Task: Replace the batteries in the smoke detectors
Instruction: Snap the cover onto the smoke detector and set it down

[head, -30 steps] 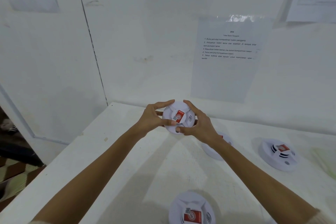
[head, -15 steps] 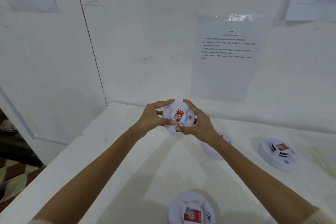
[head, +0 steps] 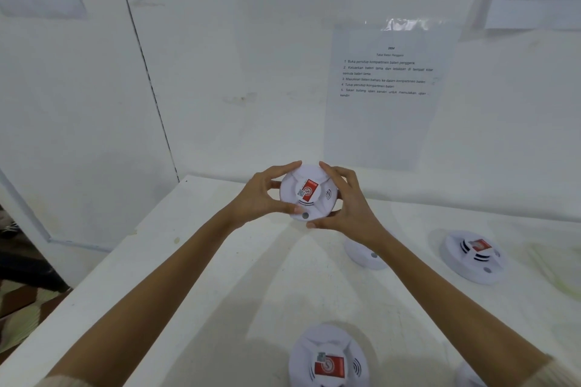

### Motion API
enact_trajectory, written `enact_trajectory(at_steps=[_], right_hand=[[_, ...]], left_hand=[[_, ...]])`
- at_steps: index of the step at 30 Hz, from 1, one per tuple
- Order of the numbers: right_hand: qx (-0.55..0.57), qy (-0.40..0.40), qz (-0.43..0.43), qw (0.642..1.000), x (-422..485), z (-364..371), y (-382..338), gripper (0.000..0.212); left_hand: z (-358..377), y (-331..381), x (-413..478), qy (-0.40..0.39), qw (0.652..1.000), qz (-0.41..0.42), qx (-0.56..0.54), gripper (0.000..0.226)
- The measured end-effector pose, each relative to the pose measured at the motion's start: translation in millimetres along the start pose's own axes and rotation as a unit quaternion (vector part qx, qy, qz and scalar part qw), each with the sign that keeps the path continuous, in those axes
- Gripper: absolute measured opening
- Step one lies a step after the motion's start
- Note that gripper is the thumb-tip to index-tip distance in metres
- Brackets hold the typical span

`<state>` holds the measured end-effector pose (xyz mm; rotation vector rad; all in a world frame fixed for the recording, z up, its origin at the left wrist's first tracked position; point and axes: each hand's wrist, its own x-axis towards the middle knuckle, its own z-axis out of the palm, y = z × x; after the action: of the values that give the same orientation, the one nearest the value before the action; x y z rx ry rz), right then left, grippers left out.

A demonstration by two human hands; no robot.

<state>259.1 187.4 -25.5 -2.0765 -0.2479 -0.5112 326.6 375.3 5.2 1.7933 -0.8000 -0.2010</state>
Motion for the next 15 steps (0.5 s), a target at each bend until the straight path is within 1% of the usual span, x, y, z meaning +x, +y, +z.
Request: enact_trajectory(at_steps=[2, 5, 9, 15], right_hand=[[0.009, 0.012, -0.007, 1.0, -0.2, -1.2, -2.5, 0.099], [-0.009, 0.022, -0.024, 0.999, 1.3, -0.7, -4.4, 0.096], [-0.006, 0.038, -0.023, 0.999, -1.6, 1.8, -5.9, 0.093], [-0.02, 0.054, -0.037, 0.998, -3.3, 4.4, -8.3, 0.092]], left_hand=[[-2.3, -3.2, -0.4, -0.025, 1.0, -0.003, 0.01, 0.088], [-3.1, -7.9, -2.5, -0.027, 0.999, 0.013, 0.037, 0.094], [-5.2, -7.8, -3.4, -0.015, 0.998, 0.054, 0.042, 0.091], [-6.9, -4.6, -4.9, -0.003, 0.998, 0.055, 0.029, 0.09]])
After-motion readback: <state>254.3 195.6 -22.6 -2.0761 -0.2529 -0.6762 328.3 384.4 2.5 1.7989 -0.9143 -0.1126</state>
